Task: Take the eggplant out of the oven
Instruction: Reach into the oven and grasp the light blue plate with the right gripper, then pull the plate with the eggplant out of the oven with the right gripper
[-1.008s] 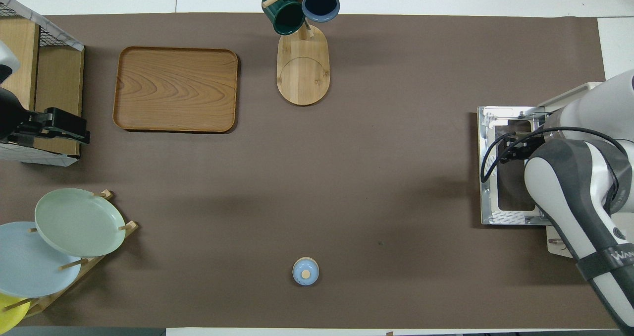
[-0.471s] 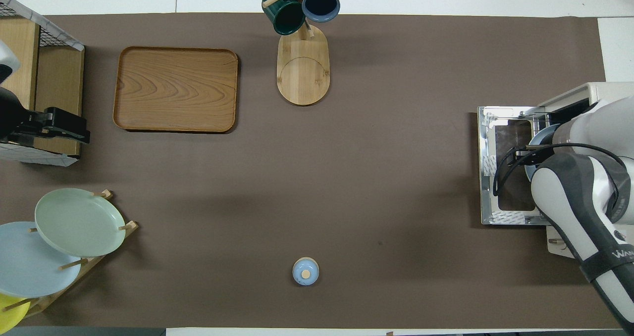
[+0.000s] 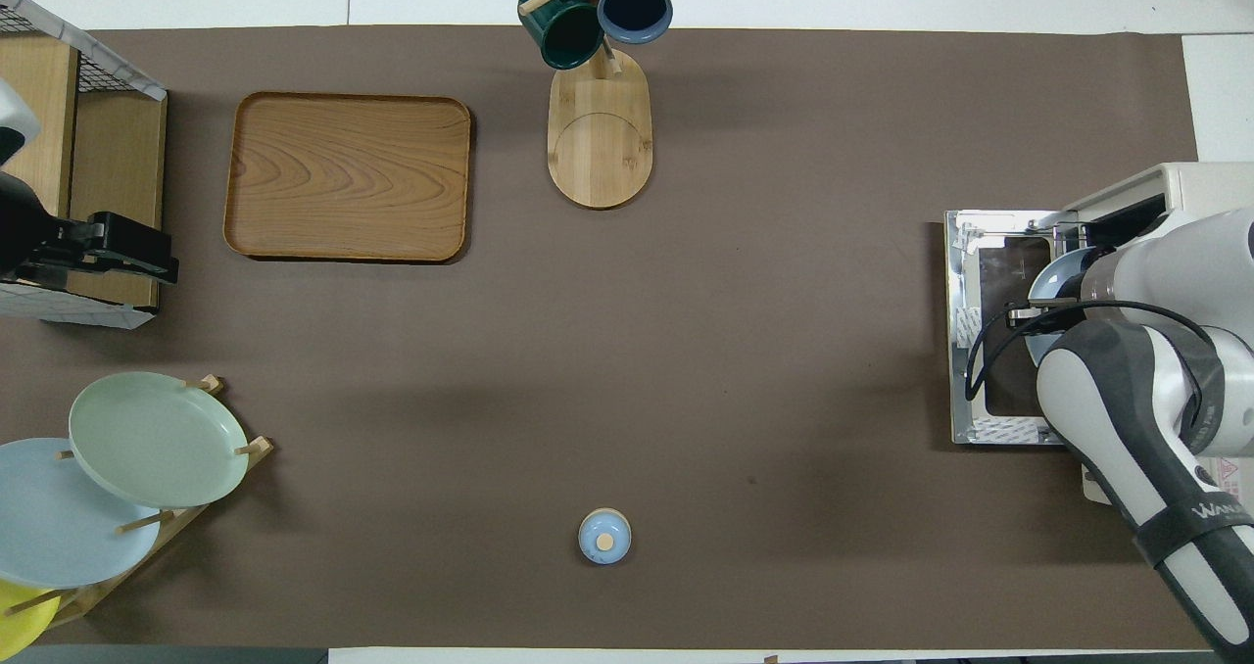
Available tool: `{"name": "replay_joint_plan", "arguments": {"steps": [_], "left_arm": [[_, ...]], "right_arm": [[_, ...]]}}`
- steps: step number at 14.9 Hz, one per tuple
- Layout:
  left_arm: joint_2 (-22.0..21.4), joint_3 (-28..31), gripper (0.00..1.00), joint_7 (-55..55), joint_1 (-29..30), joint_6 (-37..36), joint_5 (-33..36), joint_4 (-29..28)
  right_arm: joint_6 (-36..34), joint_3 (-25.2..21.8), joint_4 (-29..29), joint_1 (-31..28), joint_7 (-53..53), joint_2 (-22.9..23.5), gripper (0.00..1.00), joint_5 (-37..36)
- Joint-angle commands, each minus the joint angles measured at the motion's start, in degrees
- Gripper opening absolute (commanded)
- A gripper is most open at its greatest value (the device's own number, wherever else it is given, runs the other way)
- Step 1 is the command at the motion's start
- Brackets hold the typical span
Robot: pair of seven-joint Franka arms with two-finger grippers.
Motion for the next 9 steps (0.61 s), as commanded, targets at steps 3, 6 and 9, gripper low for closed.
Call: {"name": "replay_joint_plan", "arguments": {"steps": [3,6,9], "left_arm": [[-1.6,-0.4,0.79,0.9,0.7,1.3,0.8,-2.0],[-1.6,-0.4,0.79,0.9,0.7,1.3,0.8,-1.9],[-1.6,-0.4,1.0,0.4,0.7,1.3,0.8,-1.9]], "right_arm": [[-0.5,0.6,0.3,2.9,-0.5,-0.6,0.0,-5.1],[-6.5,0.6,5.2,10.7,8.1,0.4,0.0,-7.8],[-11.2,0.7,8.3,19.7,19.8,0.7,0.0,-13.0]]}}
